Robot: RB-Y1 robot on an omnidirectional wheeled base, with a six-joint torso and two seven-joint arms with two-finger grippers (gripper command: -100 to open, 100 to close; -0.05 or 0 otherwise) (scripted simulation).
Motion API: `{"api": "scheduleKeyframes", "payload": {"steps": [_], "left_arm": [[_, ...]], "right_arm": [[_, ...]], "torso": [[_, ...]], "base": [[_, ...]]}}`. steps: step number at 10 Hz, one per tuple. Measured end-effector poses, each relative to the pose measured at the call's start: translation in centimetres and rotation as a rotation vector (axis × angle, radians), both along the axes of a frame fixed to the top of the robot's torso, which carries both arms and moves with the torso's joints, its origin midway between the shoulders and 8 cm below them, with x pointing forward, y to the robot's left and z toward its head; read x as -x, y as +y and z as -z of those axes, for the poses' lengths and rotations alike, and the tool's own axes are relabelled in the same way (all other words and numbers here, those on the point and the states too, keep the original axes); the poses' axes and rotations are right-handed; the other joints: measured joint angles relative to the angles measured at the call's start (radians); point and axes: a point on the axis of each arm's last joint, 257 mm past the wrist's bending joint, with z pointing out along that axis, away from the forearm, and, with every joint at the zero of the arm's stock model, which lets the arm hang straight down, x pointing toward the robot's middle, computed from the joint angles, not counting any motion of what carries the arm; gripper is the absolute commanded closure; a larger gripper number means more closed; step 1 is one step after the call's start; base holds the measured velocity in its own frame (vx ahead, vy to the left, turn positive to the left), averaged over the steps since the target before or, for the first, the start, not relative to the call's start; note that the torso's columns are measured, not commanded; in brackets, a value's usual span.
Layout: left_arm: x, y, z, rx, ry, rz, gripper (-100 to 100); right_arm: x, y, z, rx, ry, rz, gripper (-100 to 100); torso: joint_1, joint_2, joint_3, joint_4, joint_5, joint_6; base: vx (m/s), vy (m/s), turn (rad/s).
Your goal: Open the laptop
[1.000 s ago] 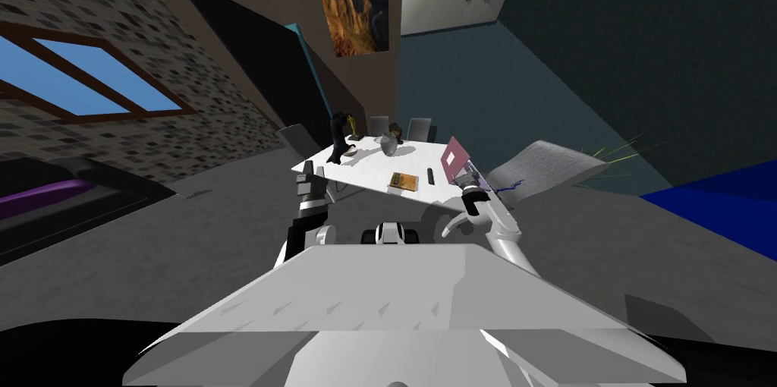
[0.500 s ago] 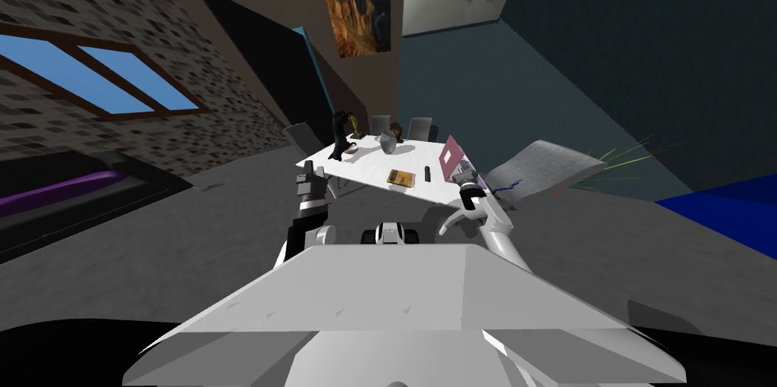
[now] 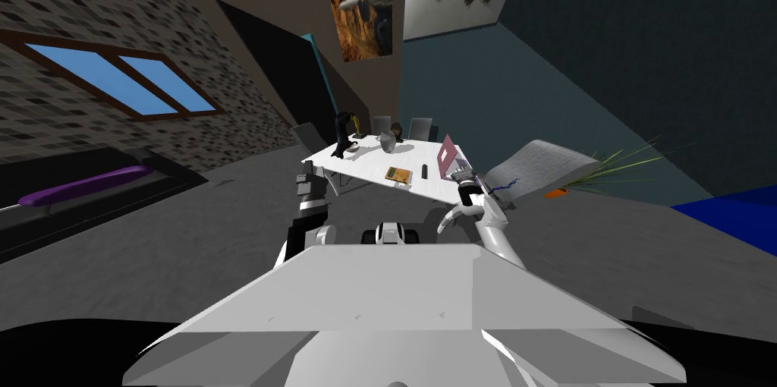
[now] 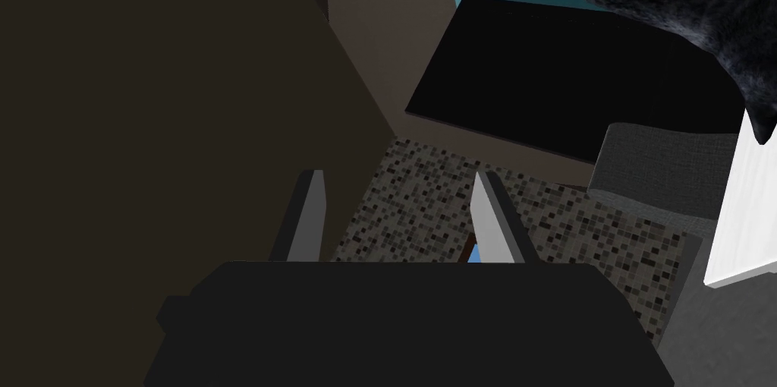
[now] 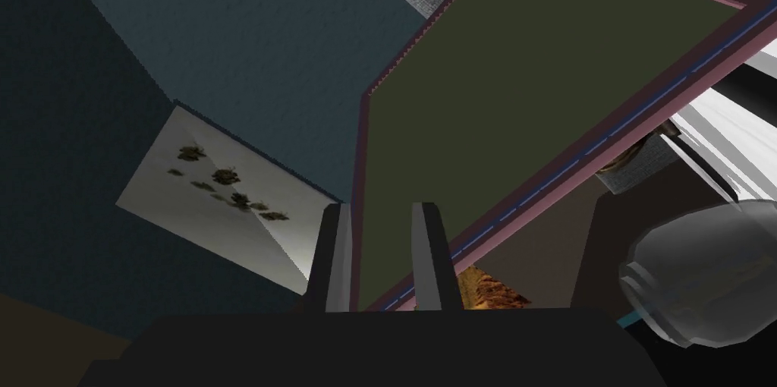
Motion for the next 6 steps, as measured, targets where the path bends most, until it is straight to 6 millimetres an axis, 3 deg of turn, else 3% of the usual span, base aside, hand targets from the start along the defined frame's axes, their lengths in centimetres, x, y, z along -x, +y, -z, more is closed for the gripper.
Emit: {"api": "scheduleKeyframes", "payload": {"steps": [6], "left_arm": [[0.0,0.0,0.0,0.000,0.000,0.000,0]], "right_arm": [[1.5,-1.0,0.5,0.215,0.085,0.016,-100]], "torso": [[-0.006,0.005,0.003,0.001,-0.002,0.000]], "base": [[0.034,0.065,0.018]]}}
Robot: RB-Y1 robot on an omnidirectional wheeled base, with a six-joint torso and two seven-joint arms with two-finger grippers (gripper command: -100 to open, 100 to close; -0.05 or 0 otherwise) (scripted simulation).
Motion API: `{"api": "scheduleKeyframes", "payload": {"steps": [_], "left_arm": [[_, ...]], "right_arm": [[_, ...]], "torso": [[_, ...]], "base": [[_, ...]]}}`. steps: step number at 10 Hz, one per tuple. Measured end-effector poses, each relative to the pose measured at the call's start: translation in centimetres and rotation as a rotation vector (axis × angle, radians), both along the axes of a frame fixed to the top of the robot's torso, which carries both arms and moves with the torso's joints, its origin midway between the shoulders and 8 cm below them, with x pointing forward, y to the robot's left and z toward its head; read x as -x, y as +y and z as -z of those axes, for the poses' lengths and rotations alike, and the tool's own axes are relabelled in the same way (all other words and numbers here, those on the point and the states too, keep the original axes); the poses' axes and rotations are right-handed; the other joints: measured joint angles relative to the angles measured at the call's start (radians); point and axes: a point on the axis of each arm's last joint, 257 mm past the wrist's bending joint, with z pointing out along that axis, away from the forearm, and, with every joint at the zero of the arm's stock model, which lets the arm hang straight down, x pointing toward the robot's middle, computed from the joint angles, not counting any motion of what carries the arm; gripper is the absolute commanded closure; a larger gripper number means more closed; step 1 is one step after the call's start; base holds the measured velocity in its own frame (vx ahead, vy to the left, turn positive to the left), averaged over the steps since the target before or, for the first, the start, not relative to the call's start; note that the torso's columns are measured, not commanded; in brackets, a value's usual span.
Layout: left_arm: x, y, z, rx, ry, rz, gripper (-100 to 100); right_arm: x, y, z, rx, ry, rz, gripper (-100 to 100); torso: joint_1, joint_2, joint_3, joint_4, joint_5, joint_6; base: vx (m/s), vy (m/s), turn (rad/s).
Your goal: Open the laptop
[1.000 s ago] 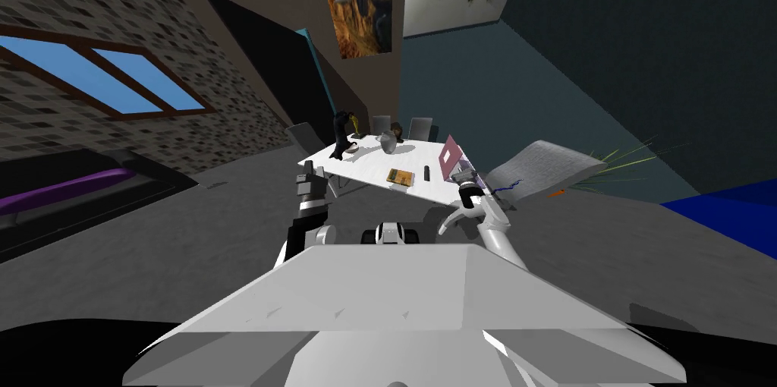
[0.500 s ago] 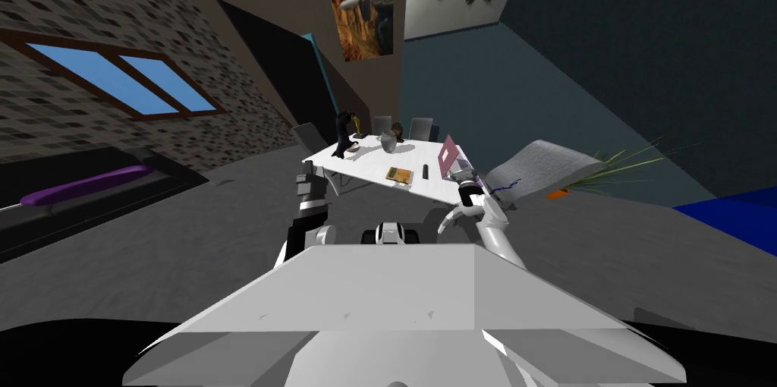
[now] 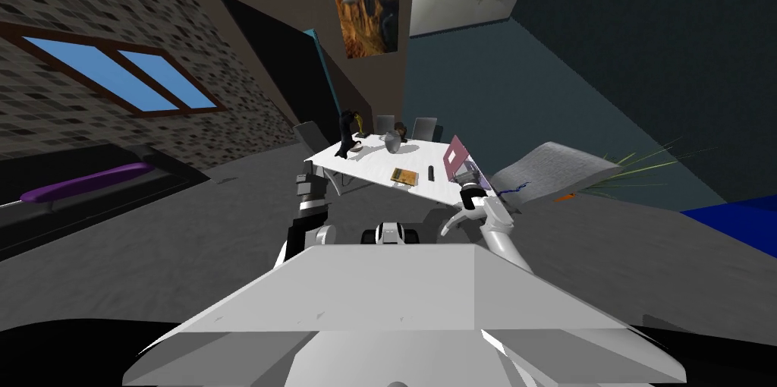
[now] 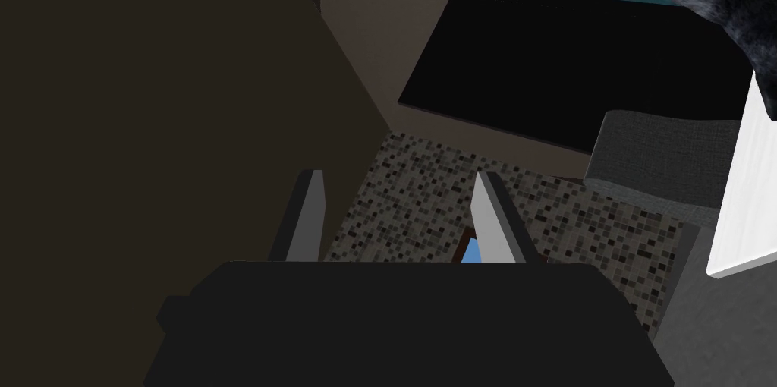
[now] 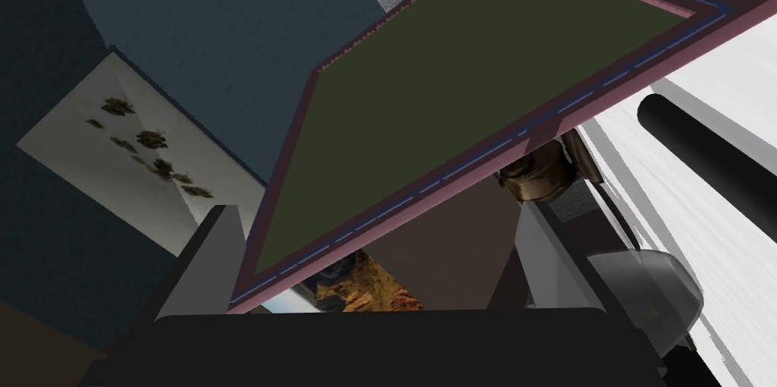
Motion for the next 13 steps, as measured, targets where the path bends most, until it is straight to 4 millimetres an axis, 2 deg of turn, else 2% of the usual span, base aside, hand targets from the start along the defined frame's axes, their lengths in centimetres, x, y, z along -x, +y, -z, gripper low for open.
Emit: {"api": "scheduleKeyframes", "payload": {"steps": [3,4,13], "left_arm": [[0.0,0.0,0.0,0.000,0.000,0.000,0],[0.0,0.0,0.0,0.000,0.000,0.000,0],[0.0,0.0,0.0,0.000,0.000,0.000,0]], "right_arm": [[0.3,-0.6,-0.1,0.044,0.017,0.006,-100],[0.3,-0.7,-0.2,0.043,0.017,0.007,100],[-1.7,0.4,-0.1,-0.263,-0.092,-0.011,100]], "torso": [[-0.002,-0.001,-0.001,0.000,0.000,0.000],[-0.001,-0.001,-0.001,0.000,0.000,0.000],[0.001,-0.001,-0.001,0.000,0.000,0.000]], "base": [[0.023,0.012,0.028],[0.000,0.000,0.000],[-0.035,-0.058,-0.025]]}}
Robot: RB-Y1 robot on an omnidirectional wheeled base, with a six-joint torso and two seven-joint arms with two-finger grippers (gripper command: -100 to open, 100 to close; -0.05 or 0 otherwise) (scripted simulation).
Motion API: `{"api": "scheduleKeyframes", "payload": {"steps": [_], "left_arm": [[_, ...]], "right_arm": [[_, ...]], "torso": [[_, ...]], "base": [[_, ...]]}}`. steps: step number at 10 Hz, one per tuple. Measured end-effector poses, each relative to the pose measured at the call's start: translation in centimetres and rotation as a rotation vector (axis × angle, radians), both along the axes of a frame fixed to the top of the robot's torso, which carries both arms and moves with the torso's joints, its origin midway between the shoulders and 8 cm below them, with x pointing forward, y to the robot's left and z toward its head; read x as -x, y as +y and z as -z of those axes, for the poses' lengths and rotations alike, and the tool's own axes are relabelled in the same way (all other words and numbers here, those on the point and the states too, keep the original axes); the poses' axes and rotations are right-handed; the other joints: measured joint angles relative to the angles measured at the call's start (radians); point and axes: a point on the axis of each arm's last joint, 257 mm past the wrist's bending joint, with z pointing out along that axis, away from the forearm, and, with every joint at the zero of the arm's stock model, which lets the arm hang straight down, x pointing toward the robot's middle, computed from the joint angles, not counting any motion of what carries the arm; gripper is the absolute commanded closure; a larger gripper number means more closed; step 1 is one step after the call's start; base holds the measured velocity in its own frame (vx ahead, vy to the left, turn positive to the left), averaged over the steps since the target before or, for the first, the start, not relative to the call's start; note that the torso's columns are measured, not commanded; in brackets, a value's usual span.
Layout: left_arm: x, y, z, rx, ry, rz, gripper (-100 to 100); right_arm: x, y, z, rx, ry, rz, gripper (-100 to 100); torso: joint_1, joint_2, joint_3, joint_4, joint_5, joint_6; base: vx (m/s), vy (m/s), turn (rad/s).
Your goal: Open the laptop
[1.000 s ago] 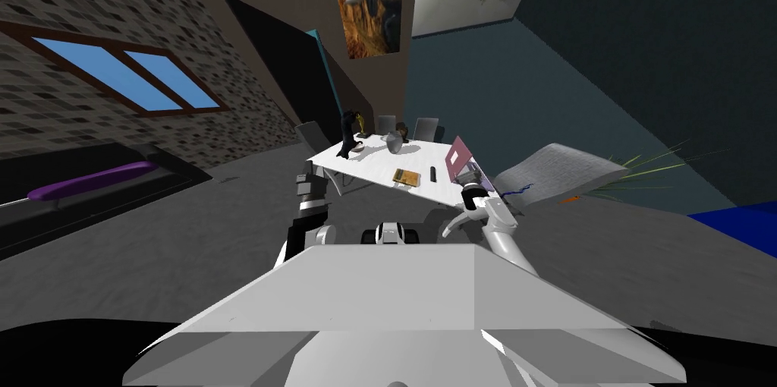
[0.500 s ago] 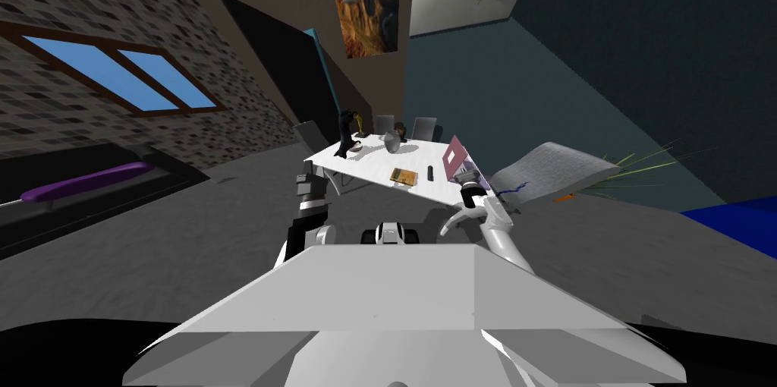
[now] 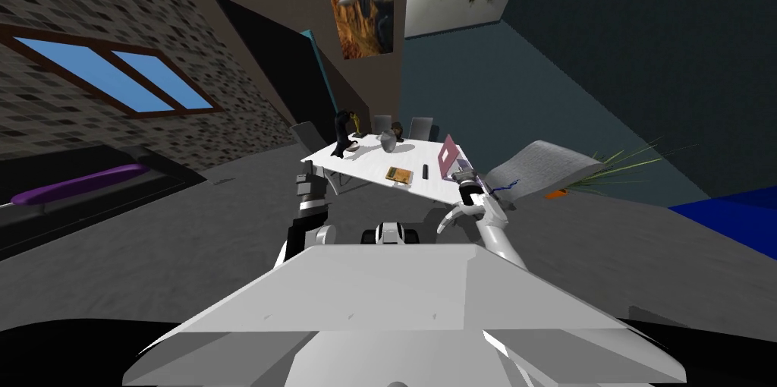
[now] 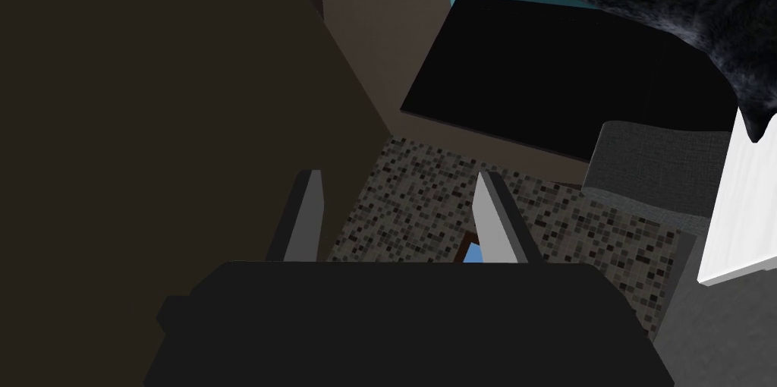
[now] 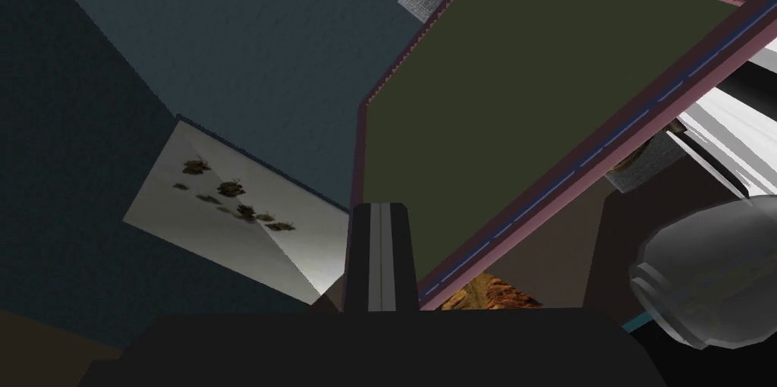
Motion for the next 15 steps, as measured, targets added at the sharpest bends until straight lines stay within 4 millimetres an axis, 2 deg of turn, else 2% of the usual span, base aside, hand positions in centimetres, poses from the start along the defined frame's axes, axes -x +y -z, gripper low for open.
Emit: {"api": "scheduleKeyframes", "payload": {"steps": [1,2,12,14,15], "left_arm": [[0.0,0.0,0.0,0.000,0.000,0.000,0],[0.0,0.0,0.0,0.000,0.000,0.000,0],[0.0,0.0,0.0,0.000,0.000,0.000,0],[0.0,0.0,0.0,0.000,0.000,0.000,0],[0.0,0.0,0.0,0.000,0.000,0.000,0]], "right_arm": [[-0.2,0.2,0.0,-0.037,-0.013,-0.002,100],[-0.2,0.2,0.0,-0.043,-0.015,-0.003,-100],[2.2,-0.8,0.1,0.314,0.110,0.013,-100],[2.1,-1.3,-0.1,0.321,0.113,0.017,-100],[2.1,-1.4,-0.1,0.320,0.113,0.018,100]], "torso": [[0.000,0.000,0.000,0.000,0.000,0.000],[0.001,0.000,0.000,0.000,0.000,0.000],[0.000,0.000,0.000,0.000,0.000,0.000],[-0.003,-0.002,-0.001,0.000,-0.001,0.000],[-0.002,0.000,0.000,0.000,-0.001,0.000]], "base": [[-0.015,-0.025,-0.002],[0.011,0.027,0.014],[0.024,0.058,0.012],[0.043,0.001,0.034],[0.005,0.000,-0.002]]}}
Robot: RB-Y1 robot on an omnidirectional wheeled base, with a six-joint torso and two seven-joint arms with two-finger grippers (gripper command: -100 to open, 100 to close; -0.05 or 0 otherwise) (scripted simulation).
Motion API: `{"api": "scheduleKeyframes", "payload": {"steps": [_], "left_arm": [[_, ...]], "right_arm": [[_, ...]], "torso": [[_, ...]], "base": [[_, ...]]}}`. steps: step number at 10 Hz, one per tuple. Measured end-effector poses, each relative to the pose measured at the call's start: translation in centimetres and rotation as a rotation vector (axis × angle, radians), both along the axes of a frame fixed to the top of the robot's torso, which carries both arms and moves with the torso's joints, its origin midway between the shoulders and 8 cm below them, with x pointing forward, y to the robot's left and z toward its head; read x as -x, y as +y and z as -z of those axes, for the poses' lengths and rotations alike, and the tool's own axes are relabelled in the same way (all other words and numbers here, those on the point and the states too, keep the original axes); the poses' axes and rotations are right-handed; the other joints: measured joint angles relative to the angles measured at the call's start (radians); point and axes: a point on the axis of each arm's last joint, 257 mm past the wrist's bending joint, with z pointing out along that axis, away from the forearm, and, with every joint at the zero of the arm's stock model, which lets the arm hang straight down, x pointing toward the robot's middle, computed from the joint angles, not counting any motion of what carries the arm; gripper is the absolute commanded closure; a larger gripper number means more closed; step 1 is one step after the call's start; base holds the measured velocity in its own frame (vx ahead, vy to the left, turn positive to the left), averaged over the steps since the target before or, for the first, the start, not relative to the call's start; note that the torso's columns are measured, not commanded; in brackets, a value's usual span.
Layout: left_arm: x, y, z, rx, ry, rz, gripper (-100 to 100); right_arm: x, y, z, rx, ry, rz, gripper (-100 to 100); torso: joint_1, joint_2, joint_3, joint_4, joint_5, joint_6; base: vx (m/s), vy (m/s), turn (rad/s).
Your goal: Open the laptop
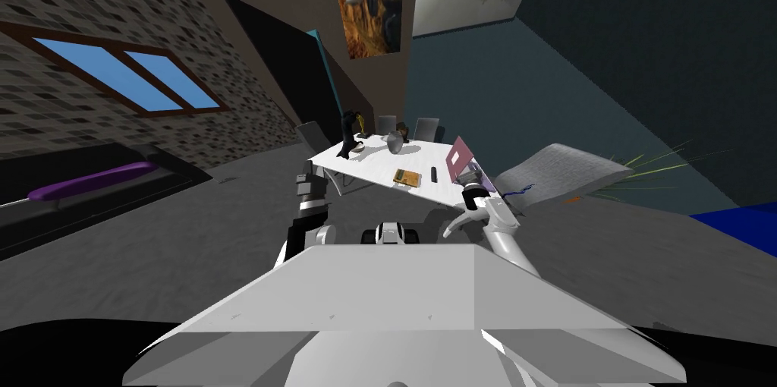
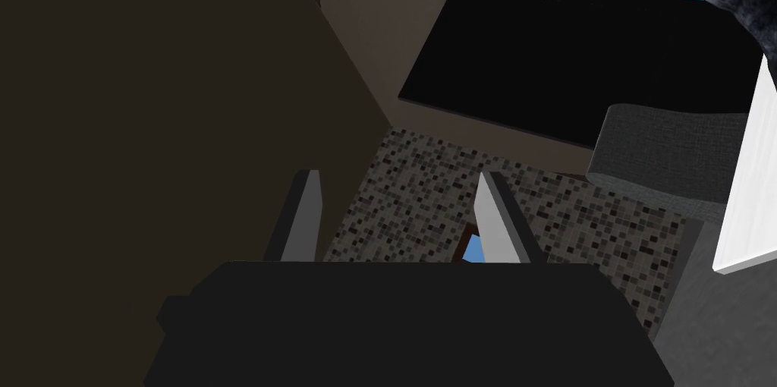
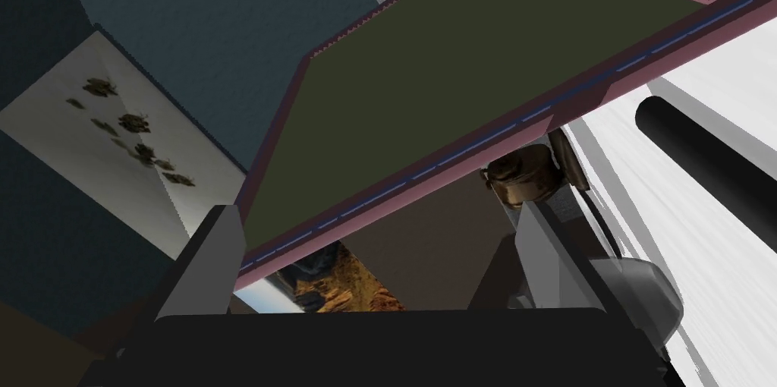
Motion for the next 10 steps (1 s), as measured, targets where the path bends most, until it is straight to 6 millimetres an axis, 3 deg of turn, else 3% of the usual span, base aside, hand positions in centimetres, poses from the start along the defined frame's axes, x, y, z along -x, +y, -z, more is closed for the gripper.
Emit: {"api": "scheduleKeyframes", "payload": {"steps": [10], "left_arm": [[0.0,0.0,0.0,0.000,0.000,0.000,0]], "right_arm": [[-2.2,1.2,-0.1,-0.343,-0.124,-0.018,100]], "torso": [[0.001,0.000,0.000,0.000,0.000,0.000]], "base": [[-0.034,-0.054,-0.020]]}}
